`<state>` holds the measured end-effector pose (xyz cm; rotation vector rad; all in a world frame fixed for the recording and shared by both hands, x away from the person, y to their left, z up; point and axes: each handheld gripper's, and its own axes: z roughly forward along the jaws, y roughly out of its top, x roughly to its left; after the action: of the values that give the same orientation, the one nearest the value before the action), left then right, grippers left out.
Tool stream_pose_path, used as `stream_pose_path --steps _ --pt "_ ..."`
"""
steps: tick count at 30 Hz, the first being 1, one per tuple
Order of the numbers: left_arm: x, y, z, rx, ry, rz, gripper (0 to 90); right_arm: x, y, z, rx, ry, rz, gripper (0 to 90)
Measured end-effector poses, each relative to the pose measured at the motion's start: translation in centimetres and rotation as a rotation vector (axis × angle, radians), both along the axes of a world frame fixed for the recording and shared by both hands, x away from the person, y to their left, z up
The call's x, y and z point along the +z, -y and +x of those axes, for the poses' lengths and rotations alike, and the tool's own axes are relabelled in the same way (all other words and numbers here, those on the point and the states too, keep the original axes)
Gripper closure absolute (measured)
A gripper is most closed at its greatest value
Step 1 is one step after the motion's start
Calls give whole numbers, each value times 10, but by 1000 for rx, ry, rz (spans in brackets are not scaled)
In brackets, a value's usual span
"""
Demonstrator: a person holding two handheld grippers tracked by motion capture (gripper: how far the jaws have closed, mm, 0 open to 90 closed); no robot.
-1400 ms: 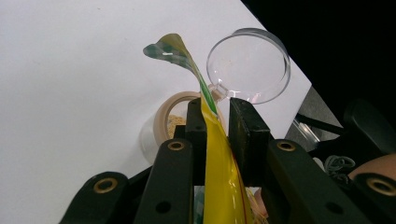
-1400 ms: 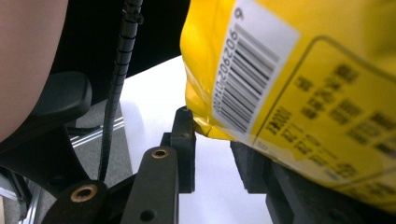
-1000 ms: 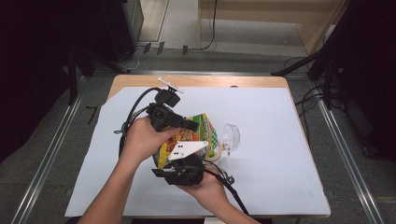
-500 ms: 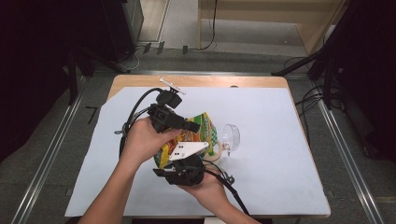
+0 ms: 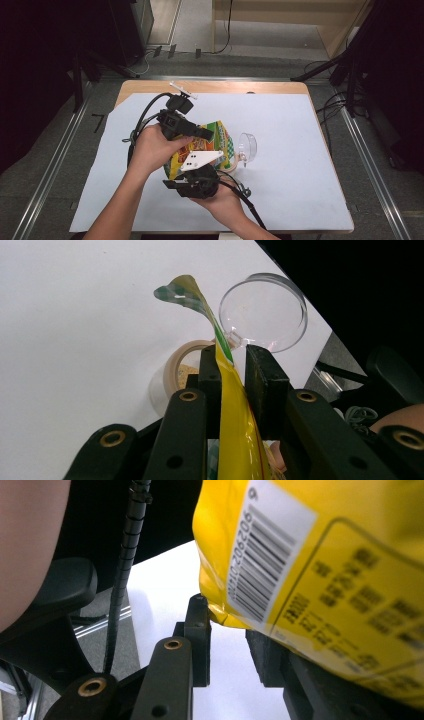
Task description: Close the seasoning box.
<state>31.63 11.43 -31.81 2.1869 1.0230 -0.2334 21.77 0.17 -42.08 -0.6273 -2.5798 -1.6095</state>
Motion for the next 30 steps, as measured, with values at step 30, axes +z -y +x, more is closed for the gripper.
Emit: stream_pose_path --steps 30 --pt "-3 -1 5 12 -4 -10 778 3 -1 3 1 -13 -12 728"
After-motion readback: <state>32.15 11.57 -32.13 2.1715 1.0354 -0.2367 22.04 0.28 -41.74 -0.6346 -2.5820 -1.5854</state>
